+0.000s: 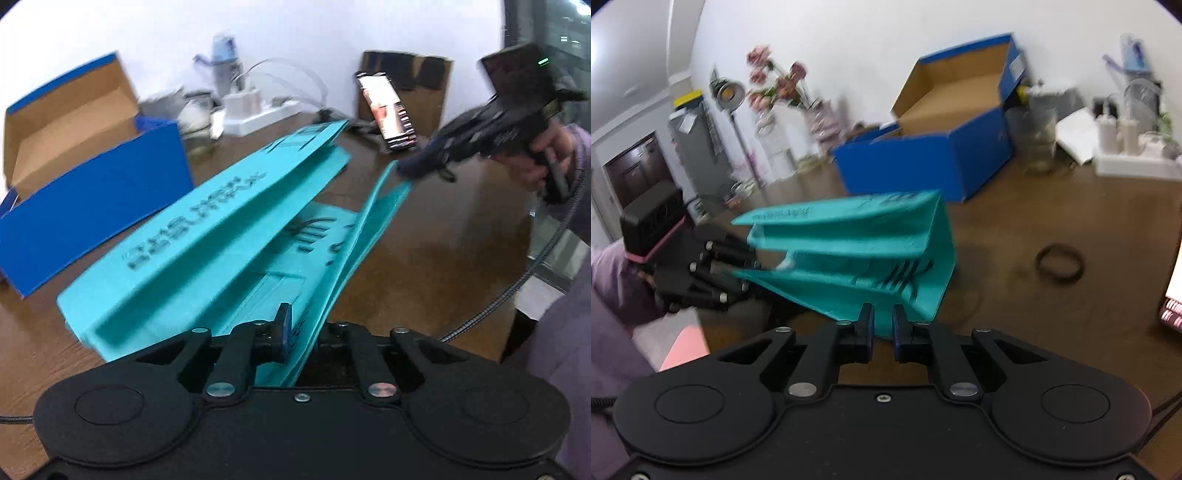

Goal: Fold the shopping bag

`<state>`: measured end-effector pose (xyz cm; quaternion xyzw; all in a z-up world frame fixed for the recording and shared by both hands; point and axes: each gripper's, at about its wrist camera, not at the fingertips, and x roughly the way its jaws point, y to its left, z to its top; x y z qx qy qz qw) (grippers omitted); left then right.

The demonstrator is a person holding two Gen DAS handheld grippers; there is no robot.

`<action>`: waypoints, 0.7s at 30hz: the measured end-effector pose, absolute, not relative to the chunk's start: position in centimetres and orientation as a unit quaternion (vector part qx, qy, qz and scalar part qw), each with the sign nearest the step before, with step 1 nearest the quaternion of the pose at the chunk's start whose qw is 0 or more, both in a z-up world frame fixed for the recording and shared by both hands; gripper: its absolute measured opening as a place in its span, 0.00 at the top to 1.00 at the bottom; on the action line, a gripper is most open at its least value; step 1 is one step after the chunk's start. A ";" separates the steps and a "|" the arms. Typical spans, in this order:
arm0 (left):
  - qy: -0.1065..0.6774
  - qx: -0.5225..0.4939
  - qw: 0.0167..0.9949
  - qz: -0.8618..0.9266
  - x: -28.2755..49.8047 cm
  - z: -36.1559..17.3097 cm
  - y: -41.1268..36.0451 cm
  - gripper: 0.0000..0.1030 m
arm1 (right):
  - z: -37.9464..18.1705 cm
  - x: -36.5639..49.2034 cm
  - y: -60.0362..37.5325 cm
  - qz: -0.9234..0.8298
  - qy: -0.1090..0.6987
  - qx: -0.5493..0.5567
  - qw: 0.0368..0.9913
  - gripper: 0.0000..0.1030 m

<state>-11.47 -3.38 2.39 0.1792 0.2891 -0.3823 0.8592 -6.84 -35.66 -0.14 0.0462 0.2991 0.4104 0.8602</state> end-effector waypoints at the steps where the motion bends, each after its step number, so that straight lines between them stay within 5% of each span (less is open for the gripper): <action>1: 0.282 0.177 0.857 -0.392 -11.7 2.1 -3.5 0.90 | -0.2 -6.8 -35.4 0.427 0.296 0.049 0.853 0.90; 13: 0.238 0.203 0.841 -0.442 -11.8 1.2 -2.6 0.86 | -1.5 -4.2 -32.7 0.494 0.335 0.087 0.798 0.86; 21: 0.284 0.194 0.874 -0.344 -10.8 0.7 -3.5 0.84 | -1.5 -4.9 -31.5 0.485 0.345 0.081 0.799 0.86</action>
